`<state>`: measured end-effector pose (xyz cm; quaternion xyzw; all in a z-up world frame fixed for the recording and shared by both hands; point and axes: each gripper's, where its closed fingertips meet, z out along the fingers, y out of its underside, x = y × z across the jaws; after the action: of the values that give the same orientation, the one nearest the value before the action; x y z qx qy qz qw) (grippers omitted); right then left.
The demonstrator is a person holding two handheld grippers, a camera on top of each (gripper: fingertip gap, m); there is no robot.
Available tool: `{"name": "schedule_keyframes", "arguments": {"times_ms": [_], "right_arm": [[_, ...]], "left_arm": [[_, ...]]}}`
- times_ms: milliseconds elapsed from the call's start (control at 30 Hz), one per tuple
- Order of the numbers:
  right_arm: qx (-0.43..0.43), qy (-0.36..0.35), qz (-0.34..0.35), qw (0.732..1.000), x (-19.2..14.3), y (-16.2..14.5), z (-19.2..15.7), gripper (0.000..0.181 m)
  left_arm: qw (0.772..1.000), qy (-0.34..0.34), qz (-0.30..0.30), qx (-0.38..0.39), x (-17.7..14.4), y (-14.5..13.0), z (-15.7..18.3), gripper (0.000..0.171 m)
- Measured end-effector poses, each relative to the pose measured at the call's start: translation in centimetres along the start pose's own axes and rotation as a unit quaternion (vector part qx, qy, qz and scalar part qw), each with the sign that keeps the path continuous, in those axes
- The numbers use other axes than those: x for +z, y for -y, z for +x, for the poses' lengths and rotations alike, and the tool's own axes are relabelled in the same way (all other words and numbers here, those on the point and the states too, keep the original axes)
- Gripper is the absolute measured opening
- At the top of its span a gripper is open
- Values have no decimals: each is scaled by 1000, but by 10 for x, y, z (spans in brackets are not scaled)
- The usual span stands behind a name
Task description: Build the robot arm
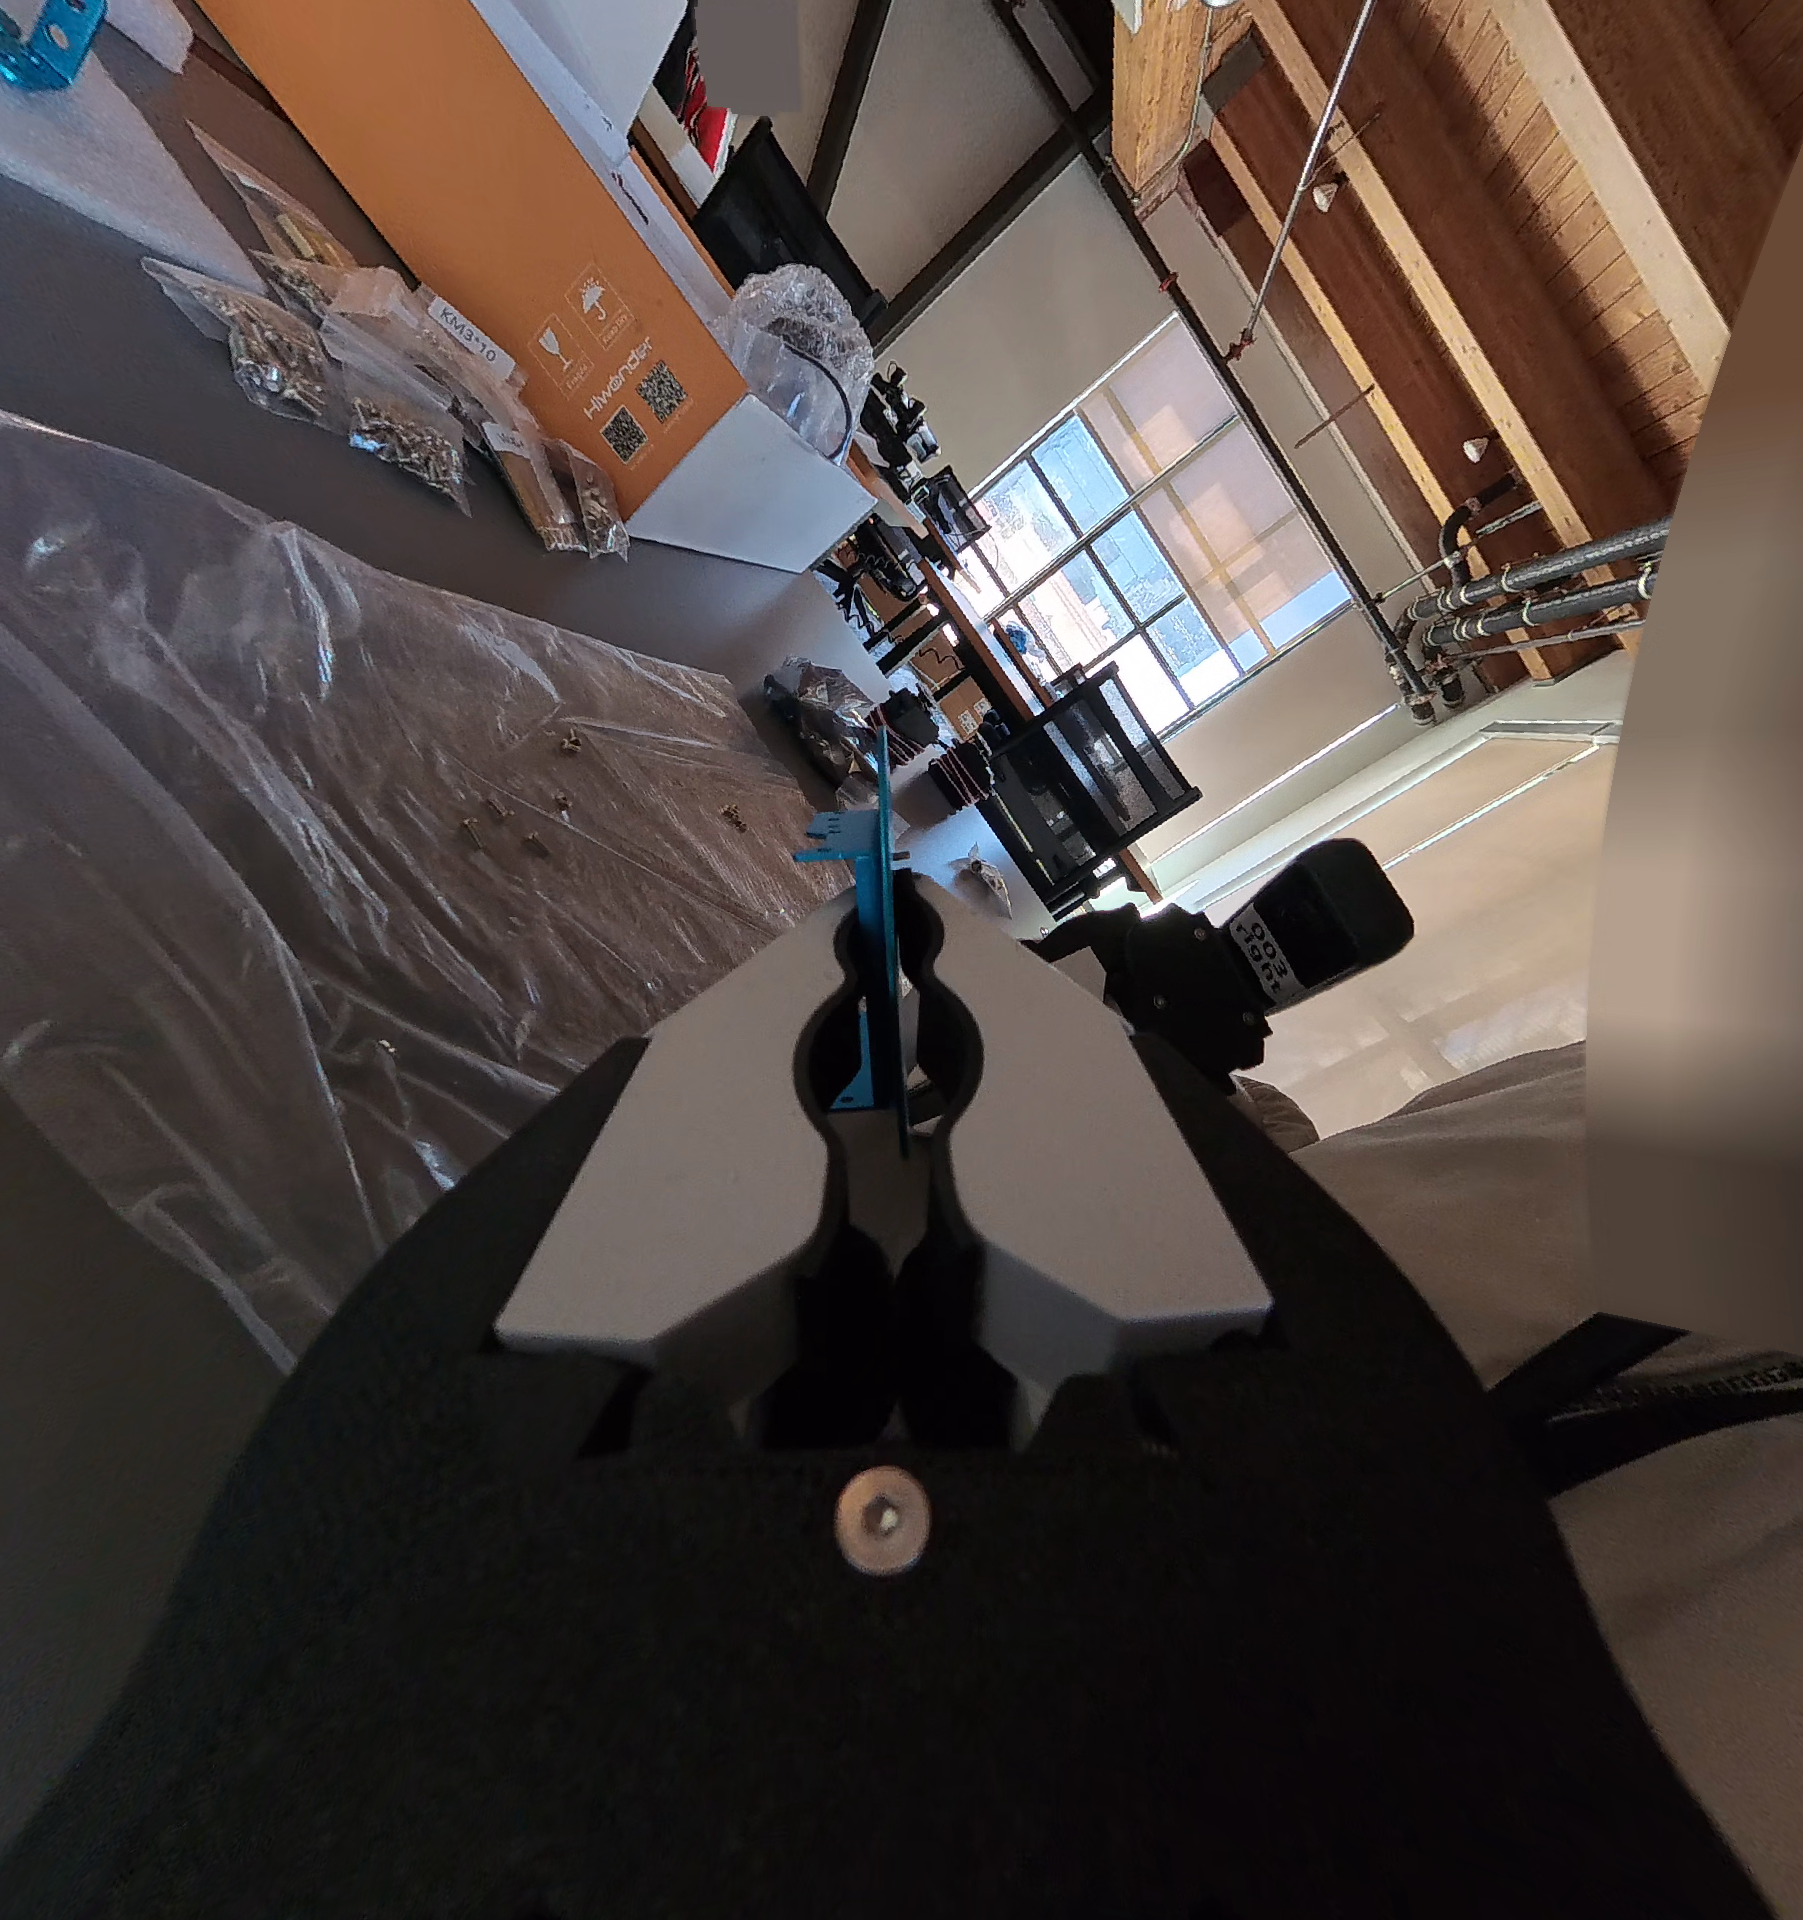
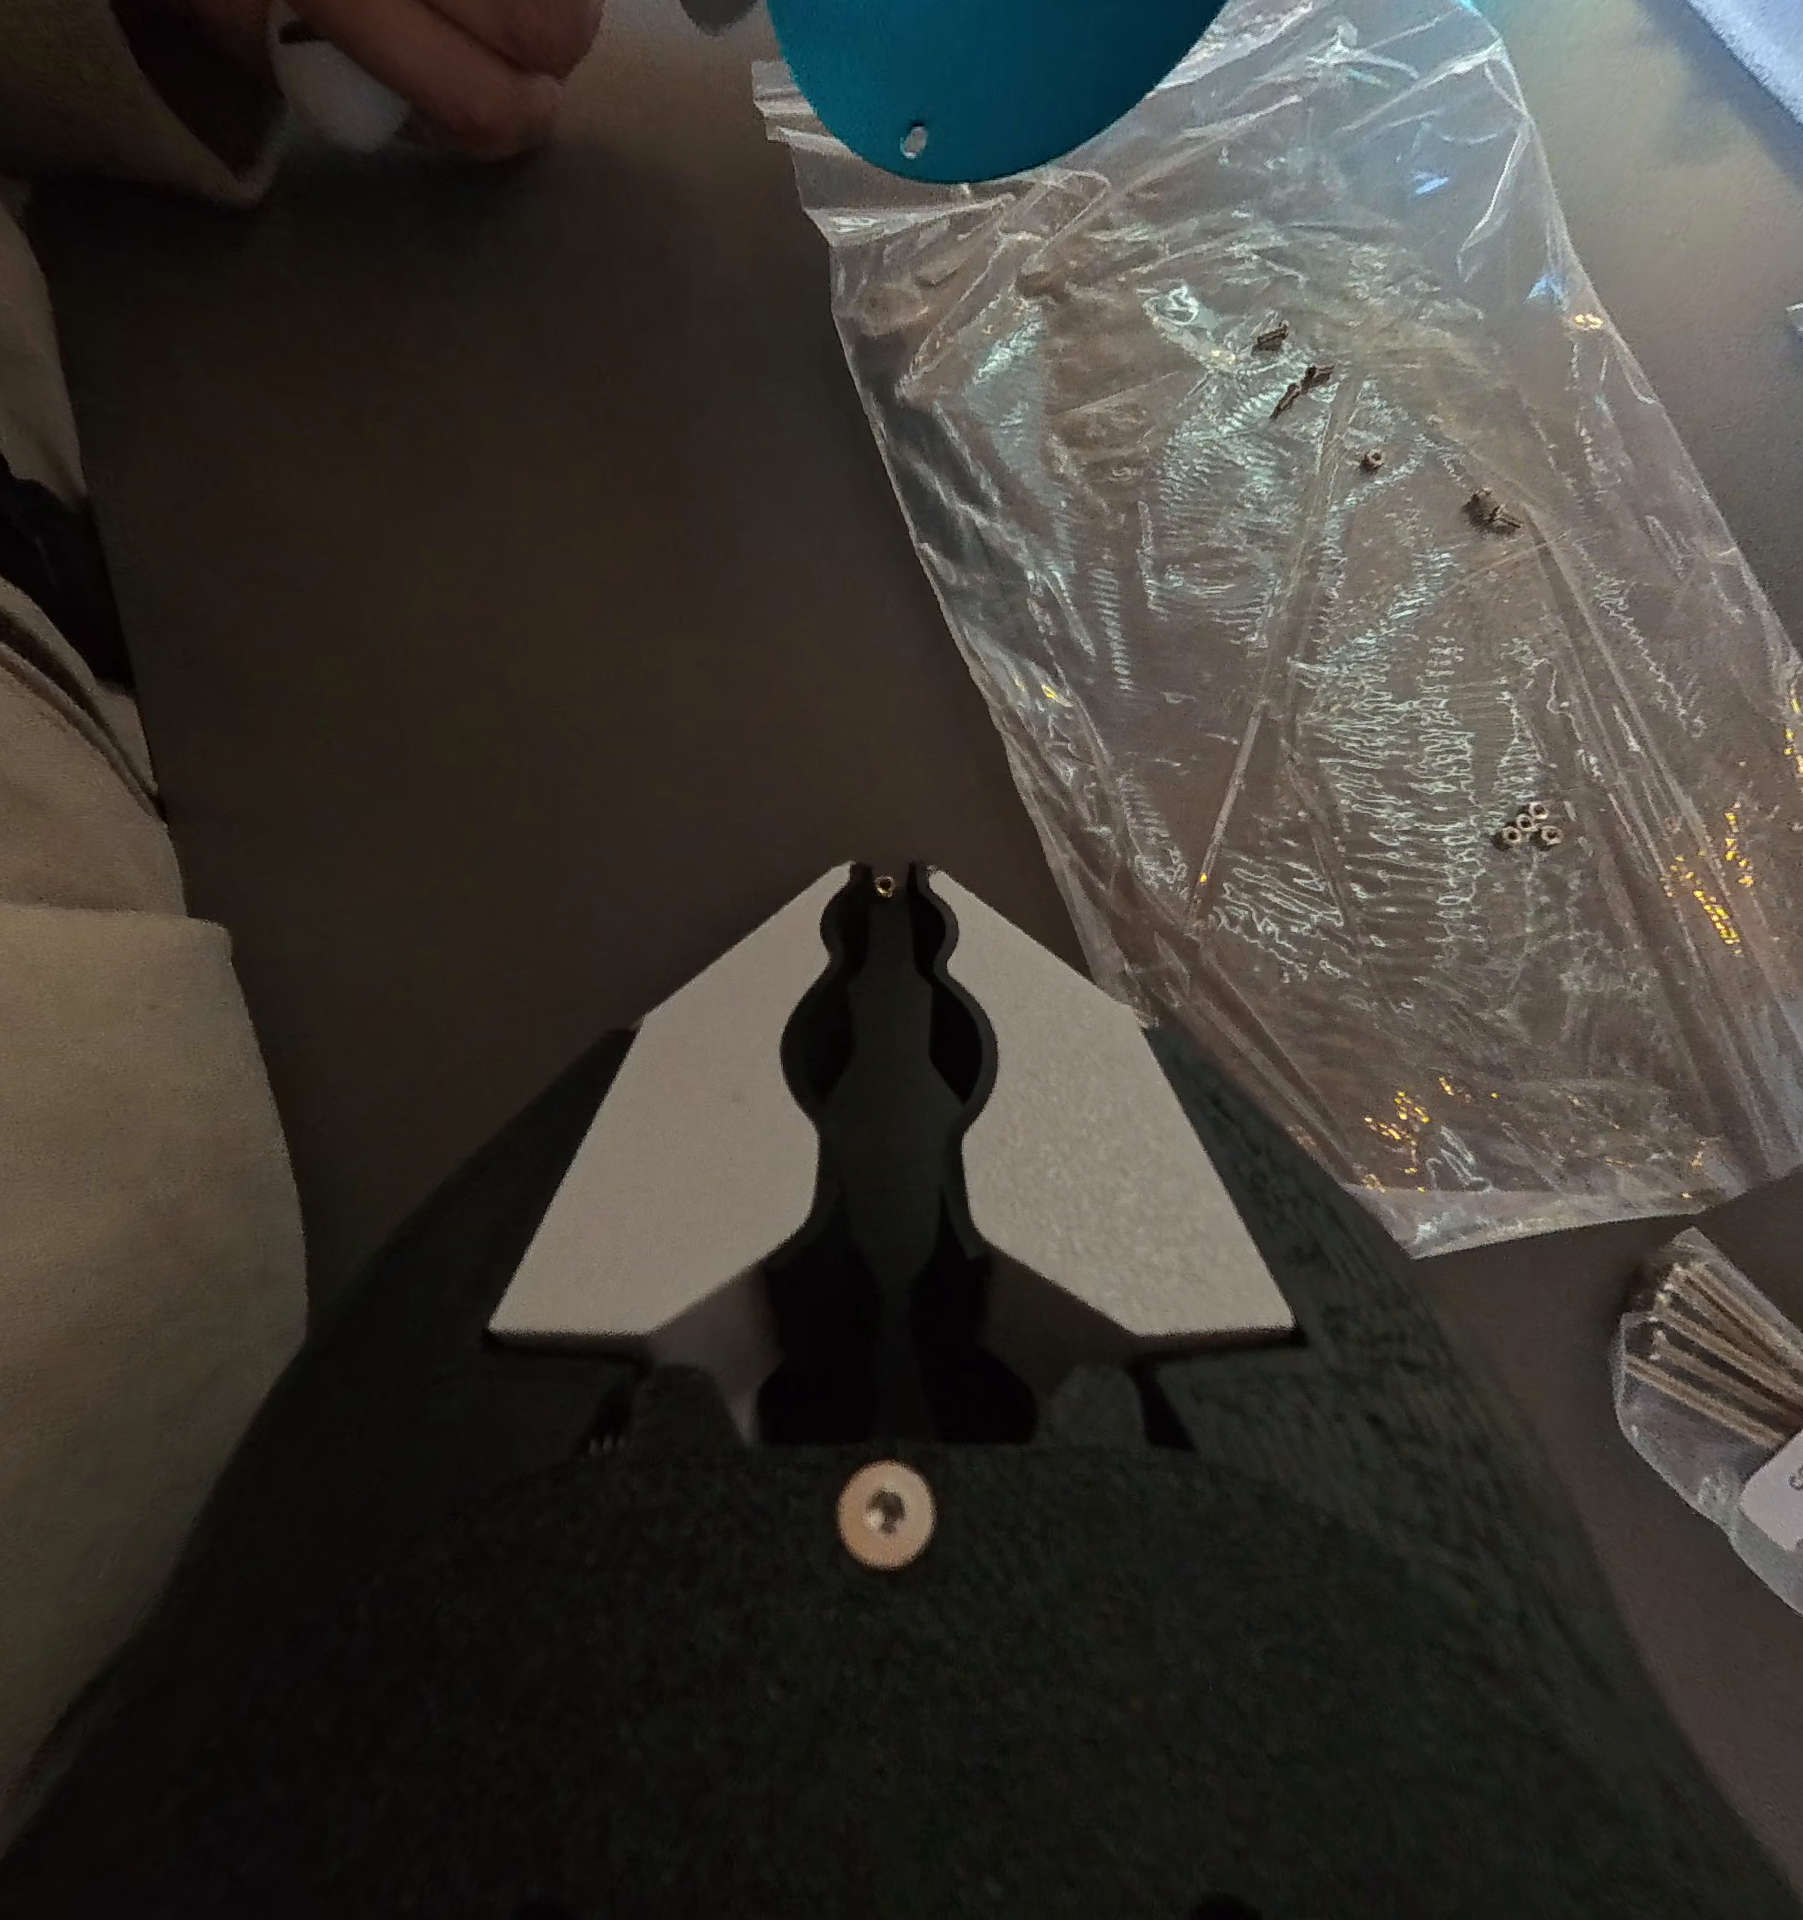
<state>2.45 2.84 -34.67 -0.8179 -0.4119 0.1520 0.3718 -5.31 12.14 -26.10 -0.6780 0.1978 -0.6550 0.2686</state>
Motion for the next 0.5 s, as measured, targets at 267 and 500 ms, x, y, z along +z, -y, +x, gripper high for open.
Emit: {"name": "schedule_keyframes", "arguments": {"times_ms": [267, 500], "right_arm": [[1, -3, 1, 1000, -2, -2, 2, 6], [7, 0, 4, 1000, -2, -2, 3, 5]], "left_arm": [[1000, -1, 0, -2, 0, 0, 0, 1], [1000, 0, -2, -1, 0, 0, 0, 1]]}}
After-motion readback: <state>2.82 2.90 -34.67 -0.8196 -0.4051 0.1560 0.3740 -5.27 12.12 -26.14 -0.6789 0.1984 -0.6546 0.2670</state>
